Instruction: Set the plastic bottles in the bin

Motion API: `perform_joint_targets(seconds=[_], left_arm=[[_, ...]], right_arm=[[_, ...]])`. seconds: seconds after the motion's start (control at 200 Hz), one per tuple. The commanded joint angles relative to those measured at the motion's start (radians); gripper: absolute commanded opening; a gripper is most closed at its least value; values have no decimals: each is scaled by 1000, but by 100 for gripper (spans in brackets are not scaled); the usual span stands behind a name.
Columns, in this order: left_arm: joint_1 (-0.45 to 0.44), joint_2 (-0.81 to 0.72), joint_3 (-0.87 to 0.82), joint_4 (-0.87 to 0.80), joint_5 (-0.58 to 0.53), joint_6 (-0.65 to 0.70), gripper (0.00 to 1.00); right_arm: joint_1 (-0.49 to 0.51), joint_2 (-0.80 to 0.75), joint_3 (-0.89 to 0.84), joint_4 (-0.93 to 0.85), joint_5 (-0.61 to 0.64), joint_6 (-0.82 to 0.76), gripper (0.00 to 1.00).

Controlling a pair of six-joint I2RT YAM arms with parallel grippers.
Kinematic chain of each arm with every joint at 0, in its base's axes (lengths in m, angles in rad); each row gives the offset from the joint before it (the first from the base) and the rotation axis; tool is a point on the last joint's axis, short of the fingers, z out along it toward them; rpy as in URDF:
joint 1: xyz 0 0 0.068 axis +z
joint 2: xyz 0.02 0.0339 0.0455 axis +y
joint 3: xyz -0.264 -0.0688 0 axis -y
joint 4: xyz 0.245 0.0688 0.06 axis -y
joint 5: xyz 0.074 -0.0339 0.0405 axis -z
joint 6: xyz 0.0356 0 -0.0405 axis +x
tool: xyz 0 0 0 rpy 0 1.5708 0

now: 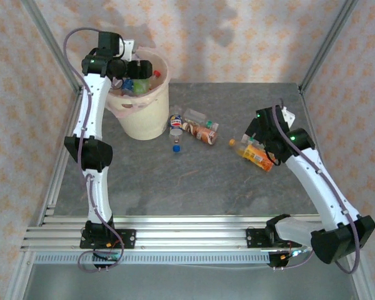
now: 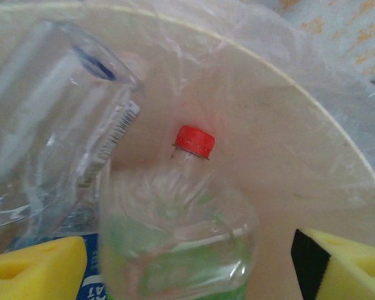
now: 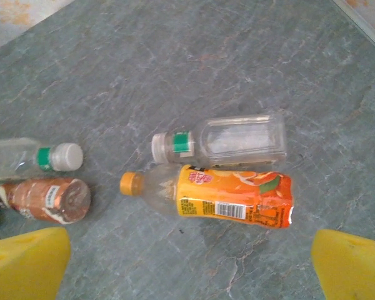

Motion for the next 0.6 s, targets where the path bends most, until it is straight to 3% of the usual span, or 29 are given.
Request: perform_joint_targets(seconds=[0.0,0.34,0.596], left_arm=[[-3,-16,33,9,44,4,89],[-3,-117,38,11,-31,-43,92],[-5,-342,-163,69,-44,-93,100]], right_arm=[[-56,13,-21,2,-61,-22,99],[-219,100,-89,78,-242,-93,99],[-305,170,-128,178,-416,-152,99]])
